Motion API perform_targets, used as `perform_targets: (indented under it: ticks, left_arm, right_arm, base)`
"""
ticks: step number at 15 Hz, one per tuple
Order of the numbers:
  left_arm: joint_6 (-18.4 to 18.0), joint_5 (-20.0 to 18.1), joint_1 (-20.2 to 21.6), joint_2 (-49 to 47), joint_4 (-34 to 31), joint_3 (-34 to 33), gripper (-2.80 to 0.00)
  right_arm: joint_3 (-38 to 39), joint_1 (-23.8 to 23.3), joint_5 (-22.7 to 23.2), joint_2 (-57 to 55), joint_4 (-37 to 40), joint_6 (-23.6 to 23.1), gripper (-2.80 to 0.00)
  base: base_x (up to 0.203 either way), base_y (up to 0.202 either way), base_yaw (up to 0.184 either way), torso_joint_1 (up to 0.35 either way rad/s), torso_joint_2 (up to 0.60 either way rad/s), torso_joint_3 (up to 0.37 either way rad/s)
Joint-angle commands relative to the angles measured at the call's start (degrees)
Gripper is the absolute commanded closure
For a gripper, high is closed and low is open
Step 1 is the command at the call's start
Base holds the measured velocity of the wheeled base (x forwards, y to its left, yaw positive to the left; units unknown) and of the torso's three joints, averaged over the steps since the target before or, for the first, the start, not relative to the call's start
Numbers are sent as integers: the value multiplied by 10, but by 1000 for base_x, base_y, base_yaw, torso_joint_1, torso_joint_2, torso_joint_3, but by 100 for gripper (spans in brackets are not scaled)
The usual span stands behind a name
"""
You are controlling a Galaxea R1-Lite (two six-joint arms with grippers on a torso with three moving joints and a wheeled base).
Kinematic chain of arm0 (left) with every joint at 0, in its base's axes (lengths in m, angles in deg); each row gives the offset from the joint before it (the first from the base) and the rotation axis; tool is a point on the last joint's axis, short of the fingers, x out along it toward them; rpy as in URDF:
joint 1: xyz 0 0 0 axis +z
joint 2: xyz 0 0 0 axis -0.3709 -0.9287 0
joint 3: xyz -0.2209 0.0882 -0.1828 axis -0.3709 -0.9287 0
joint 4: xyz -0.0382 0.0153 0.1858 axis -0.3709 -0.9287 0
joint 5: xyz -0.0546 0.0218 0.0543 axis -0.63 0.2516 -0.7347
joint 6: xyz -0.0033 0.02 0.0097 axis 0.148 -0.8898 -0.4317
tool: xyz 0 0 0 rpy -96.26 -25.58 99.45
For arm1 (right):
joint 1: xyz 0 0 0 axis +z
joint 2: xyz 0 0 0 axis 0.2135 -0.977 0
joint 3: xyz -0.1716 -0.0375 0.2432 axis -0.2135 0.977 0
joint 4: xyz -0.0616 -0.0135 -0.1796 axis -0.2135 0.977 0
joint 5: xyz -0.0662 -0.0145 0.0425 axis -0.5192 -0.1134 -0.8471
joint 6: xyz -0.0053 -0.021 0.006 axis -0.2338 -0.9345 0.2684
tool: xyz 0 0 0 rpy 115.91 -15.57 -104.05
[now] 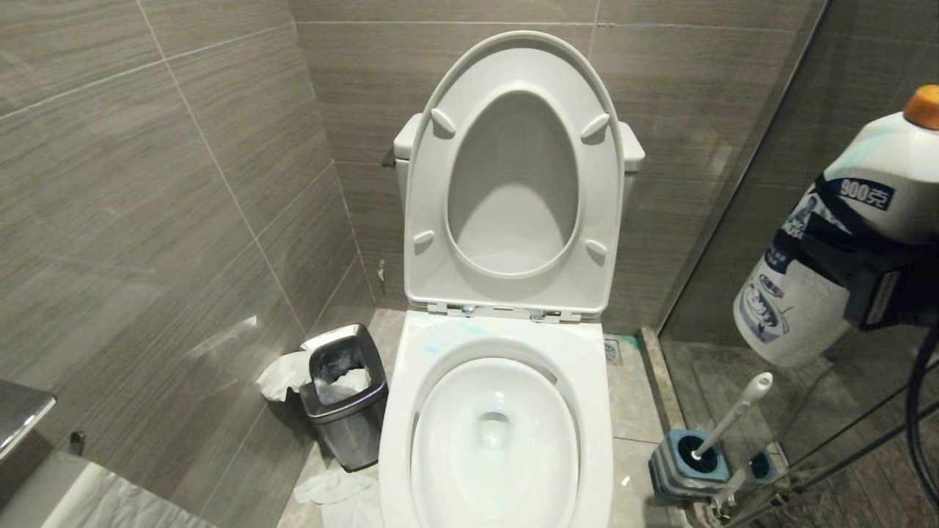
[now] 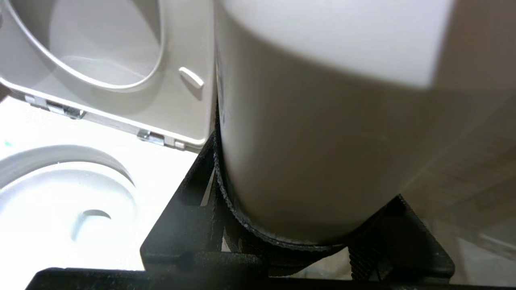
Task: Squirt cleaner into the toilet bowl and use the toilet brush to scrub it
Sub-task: Pour in the cleaning agent
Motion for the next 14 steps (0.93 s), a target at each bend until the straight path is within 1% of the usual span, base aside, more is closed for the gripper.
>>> perform_targets:
  ticks: [1,3,6,9,11,14]
  left_arm:
    - [0,0,0,-1,0,0,0]
    - [0,0,0,-1,0,0,0]
    - [0,0,0,-1,0,0,0]
    - [-1,0,0,-1,0,0,0]
    - [-6,-3,0,-1,0,0,0]
    - [-5,-3,0,-1,0,0,0]
  right_arm:
    - [-30,25,-15,-78,-4,-17,0]
    - [-50,37,-24,-114,-4,-38,0]
    - [-59,66,-47,-159,-4,-44,0]
    - [-65,74,-55,-195,-4,-70,0]
    - [-66,91,-61,-216,-4,-76,0]
    - [-87,118,-94,-253,-4,-82,0]
  base:
    - [0,0,0,0,0,0]
    - [0,0,0,0,0,0]
    - [0,0,0,0,0,0]
    - [0,0,0,0,0,0]
    - [0,0,0,0,0,0]
    - [0,0,0,0,0,0]
